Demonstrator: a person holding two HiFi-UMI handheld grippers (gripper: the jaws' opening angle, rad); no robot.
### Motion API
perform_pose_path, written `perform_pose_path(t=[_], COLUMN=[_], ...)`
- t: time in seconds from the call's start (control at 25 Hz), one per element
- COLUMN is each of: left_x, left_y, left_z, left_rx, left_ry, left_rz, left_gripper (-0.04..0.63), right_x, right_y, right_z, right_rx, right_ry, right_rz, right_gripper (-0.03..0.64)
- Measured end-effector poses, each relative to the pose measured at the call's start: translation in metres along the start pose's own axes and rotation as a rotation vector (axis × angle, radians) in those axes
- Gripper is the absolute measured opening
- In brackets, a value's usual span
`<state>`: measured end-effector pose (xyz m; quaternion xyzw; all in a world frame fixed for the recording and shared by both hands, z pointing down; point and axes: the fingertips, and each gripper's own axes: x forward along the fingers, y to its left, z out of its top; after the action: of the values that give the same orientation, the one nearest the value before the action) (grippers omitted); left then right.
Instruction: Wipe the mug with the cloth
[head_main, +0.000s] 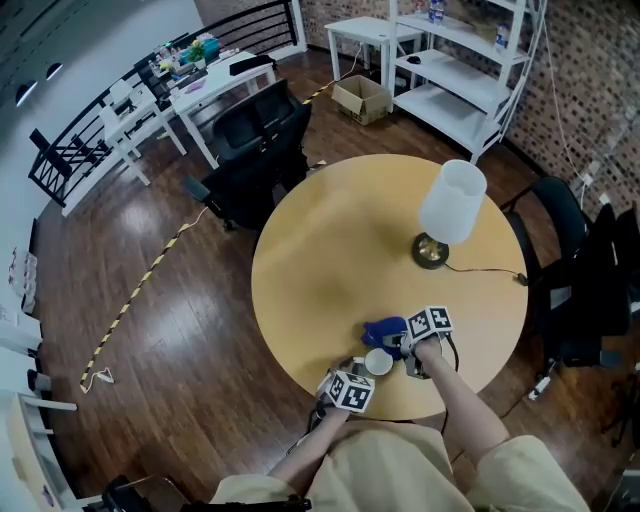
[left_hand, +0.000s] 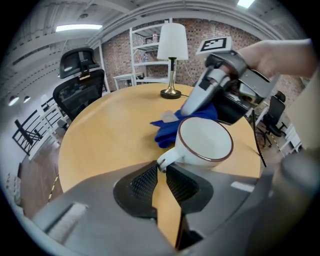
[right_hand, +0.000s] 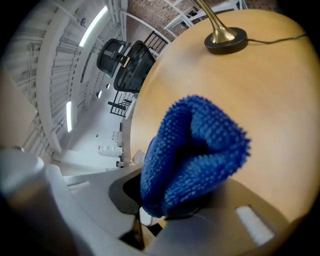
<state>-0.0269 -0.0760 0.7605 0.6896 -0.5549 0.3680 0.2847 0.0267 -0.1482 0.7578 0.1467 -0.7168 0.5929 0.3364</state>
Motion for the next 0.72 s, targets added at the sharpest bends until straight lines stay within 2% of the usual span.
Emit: perform_pose_path(t=[0.08,0.28,0.4,0.48,0.64,0.72], left_x=[0.0,0.002,0.004,0.003,0.003,0.004], left_y=[-0.009,-0.017,-0.014,-0.014,-0.021,-0.023], left_z=[-0.001,-0.002,-0.004,-0.003,0.0,0.004], left_rx=[0.052,0.153,0.228,0.278,0.409,0.474], left_ry=[0.004,0.02,0.031,0.02,-0.023,-0.045], left_rz=[-0.026,-0.027,-0.043,-0.083,-0.173,-0.193], left_gripper=[0.043,0.056,0.121,0.148,0.133,0.079], right_x=[0.01,0.016,0.01,0.006,-0.001,-0.004], right_y=[0.006,0.007,0.007,0.005,-0.005,-0.009], right_z=[0.003,0.003,0.003,0.0,-0.01,-0.013], right_rx=[-0.013,-0.109,-0.118,-0.118,-0.118,-0.104], right_ry=[0.031,0.145,0.16,0.17,0.21,0.216], right_rz=[0.022,-0.022,-0.022,-0.019,-0.031,-0.035], right_gripper=[0.058,0.06,0.06,0.06,0.061,0.061])
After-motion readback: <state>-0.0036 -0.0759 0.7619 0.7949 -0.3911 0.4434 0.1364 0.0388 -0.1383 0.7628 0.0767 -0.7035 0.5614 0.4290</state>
